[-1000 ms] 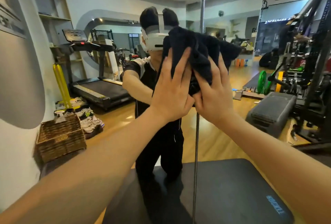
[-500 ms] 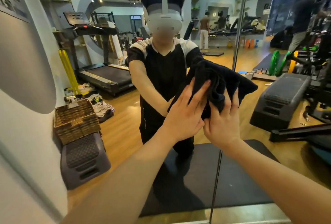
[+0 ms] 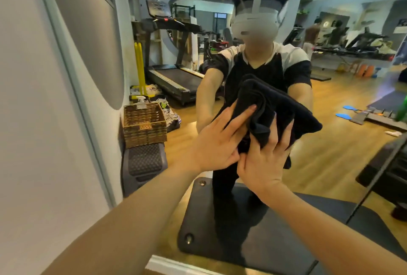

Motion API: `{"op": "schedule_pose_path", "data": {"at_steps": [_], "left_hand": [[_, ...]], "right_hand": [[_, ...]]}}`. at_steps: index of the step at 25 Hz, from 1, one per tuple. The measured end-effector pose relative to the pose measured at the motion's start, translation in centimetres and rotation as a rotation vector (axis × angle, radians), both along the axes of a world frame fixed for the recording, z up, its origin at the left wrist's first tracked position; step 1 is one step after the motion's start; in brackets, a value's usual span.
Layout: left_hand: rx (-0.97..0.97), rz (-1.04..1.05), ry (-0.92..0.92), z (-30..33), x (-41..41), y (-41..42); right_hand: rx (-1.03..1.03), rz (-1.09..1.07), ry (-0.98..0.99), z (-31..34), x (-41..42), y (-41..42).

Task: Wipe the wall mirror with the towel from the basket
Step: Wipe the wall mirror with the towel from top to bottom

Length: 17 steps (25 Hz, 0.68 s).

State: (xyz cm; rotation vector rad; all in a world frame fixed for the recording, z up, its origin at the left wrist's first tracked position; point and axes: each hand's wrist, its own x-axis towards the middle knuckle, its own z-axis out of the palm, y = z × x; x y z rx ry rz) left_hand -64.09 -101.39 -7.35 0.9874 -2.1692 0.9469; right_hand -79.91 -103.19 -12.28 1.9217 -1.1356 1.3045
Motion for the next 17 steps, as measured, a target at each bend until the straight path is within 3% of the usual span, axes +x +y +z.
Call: {"op": "schedule_pose_path", "data": {"at_steps": [9,17], "left_hand": [[0.146,0.177,0.094,-0.7,15.3,2.6],[0.121,0.392,0.137,-1.0,27.0,5.7]], "right_hand": [[0.037,0.118,0.108,0.3,15.1,0.7],[-0.009,0.228,0.158,0.2,28.5,1.4]]}}
